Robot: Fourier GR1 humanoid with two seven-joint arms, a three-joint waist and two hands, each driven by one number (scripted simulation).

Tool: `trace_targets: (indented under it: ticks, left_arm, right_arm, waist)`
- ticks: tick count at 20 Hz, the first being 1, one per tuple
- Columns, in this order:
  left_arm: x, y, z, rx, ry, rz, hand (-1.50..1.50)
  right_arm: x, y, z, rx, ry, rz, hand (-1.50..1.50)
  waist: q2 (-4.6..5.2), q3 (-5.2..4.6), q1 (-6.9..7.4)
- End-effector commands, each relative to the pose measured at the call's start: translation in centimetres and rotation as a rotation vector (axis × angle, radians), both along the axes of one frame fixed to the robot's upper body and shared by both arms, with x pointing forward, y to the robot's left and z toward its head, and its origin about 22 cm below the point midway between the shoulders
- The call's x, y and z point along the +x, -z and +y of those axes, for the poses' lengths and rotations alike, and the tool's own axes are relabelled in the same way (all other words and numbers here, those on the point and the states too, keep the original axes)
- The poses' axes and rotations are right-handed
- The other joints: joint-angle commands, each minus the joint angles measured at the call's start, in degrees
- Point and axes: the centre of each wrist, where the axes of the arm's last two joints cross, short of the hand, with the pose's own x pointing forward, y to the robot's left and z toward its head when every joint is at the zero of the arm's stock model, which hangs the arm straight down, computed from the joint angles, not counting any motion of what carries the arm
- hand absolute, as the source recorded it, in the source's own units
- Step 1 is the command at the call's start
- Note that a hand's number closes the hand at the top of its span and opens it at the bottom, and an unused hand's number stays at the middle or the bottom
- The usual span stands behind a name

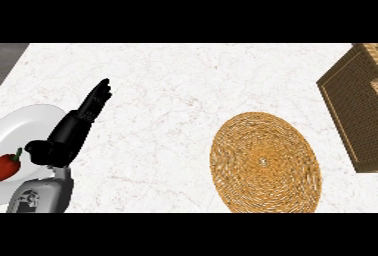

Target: Pick the pear from the placemat and place it in the basket

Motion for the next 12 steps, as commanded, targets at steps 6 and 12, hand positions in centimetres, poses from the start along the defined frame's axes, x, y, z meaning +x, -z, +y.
trace_targets:
  ticks: [6, 12]
  left_arm:
    - [0.3, -0.1, 0.3, -0.011, 0.008, -0.01, 0.0]
    - [-1.3, -0.2, -0.4, -0.01, -0.013, -0.026, 0.0]
  right_arm:
    - [6.6, 0.1, -4.2, -0.011, 0.076, 0.059, 1.5]
    - [7.9, 5.0, -8.0, -0.009, 0.036, 0.078, 1.5]
  waist:
    - [0.06, 0.05, 0.23]
    - [-0.23, 0.08, -0.52]
